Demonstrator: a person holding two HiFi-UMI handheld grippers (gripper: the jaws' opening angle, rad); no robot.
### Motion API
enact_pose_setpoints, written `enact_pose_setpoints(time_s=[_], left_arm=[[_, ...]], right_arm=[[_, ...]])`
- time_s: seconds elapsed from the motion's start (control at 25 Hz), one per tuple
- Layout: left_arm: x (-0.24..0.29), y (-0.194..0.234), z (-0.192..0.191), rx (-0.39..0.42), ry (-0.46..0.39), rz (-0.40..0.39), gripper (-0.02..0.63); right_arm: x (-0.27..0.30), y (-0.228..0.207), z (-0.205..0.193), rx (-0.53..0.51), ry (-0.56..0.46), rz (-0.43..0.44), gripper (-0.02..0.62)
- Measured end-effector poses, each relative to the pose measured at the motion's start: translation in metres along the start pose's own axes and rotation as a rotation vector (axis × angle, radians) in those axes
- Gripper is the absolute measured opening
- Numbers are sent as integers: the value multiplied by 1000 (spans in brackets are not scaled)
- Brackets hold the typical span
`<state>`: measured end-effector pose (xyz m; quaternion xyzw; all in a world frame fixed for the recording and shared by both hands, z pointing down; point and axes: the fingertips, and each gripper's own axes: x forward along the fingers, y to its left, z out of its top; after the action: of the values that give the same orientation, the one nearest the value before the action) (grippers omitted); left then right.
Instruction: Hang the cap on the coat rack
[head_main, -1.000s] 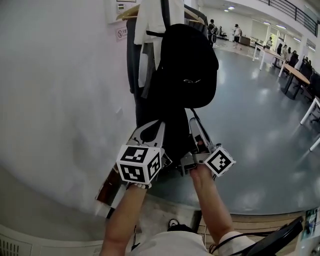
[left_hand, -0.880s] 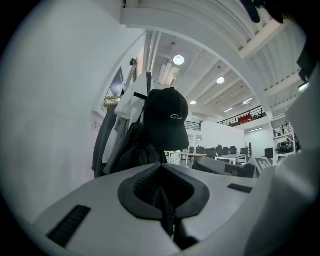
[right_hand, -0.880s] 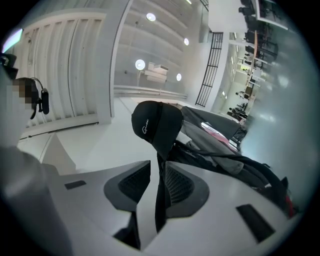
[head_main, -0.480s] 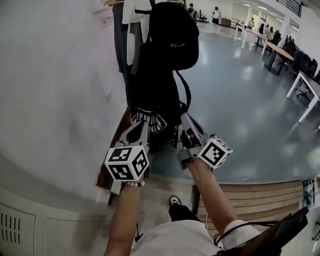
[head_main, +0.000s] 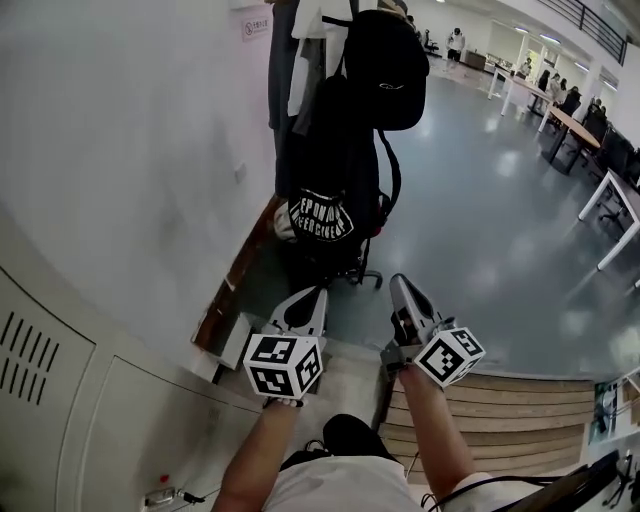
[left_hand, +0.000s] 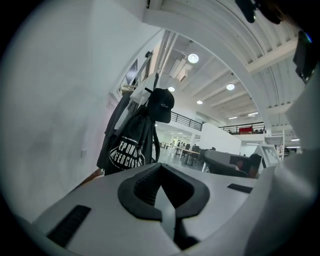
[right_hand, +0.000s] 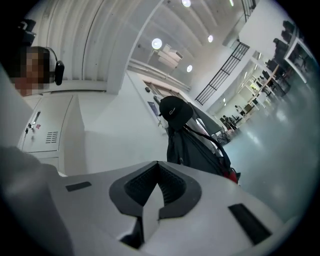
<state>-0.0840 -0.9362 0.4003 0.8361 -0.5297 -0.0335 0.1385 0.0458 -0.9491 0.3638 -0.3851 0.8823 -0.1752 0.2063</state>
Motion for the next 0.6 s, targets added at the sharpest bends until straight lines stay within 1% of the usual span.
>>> enact_pose_setpoints(time_s=[0.12, 0.24, 0.36, 0.6], left_arm=[[-8, -9, -13, -6, 14, 0, 3], [-13, -14, -23, -14, 26, -5, 3], [-19, -18, -37, -17, 60, 9, 3], [-19, -57, -59, 2, 118, 6, 3]], right_arm=[[-22, 2, -8, -47, 32, -23, 3], [-40, -1, -18, -91, 72, -67, 3], [-62, -2, -32, -124, 119, -98, 3], [-107, -8, -40, -97, 179, -123, 2]])
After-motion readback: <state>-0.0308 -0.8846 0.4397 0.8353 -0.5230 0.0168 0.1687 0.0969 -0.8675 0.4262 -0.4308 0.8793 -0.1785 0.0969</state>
